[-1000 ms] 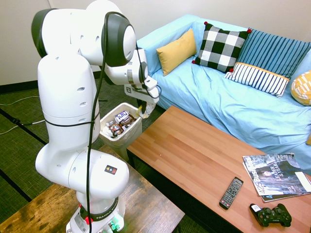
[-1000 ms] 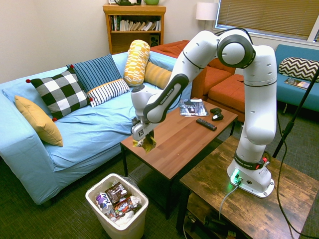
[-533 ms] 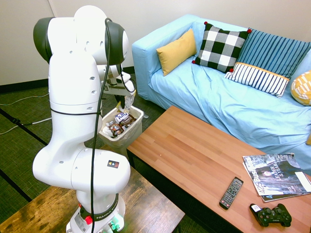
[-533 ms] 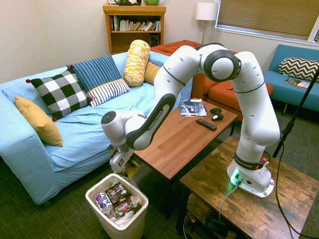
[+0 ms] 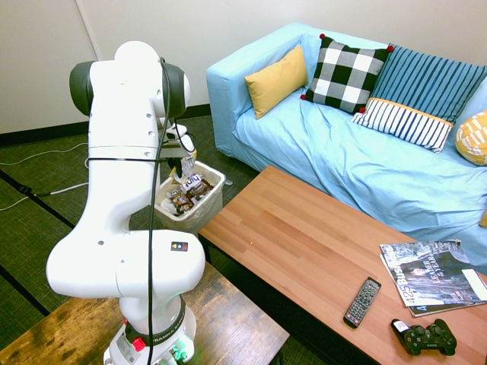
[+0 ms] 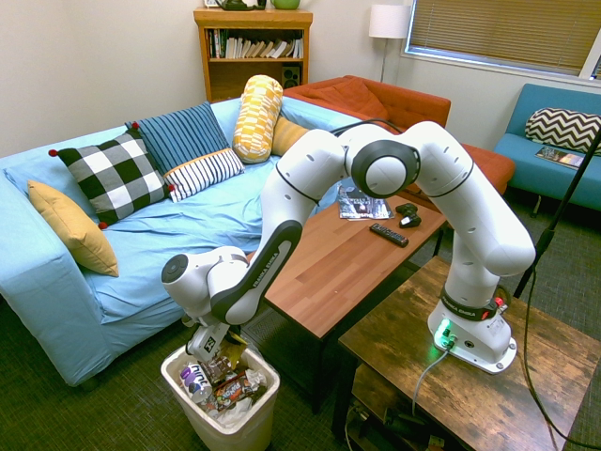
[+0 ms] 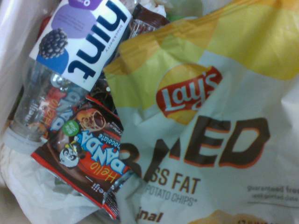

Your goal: Throw the chip bag in the trash bin

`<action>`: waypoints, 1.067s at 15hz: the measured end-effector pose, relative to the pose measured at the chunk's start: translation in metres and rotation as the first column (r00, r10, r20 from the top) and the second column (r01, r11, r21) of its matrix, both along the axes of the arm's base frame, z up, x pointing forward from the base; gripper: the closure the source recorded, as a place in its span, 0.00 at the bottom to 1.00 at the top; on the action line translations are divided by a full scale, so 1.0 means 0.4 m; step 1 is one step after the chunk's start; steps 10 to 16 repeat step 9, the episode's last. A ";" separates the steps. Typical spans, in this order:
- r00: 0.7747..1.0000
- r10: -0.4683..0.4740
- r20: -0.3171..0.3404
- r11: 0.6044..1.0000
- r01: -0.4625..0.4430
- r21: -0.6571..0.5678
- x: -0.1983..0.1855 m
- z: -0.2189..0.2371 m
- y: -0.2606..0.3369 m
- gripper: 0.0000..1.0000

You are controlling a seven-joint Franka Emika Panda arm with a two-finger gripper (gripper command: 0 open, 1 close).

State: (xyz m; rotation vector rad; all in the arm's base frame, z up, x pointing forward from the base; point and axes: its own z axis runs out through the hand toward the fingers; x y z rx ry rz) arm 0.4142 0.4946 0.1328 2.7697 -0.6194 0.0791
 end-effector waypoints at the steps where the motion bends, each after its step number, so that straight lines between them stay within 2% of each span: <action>1: 1.000 -0.003 0.001 1.000 0.003 0.005 0.010 0.003 0.002 0.00; 16: 1.000 -0.007 -0.015 1.000 0.007 0.000 0.021 -0.014 -0.007 0.00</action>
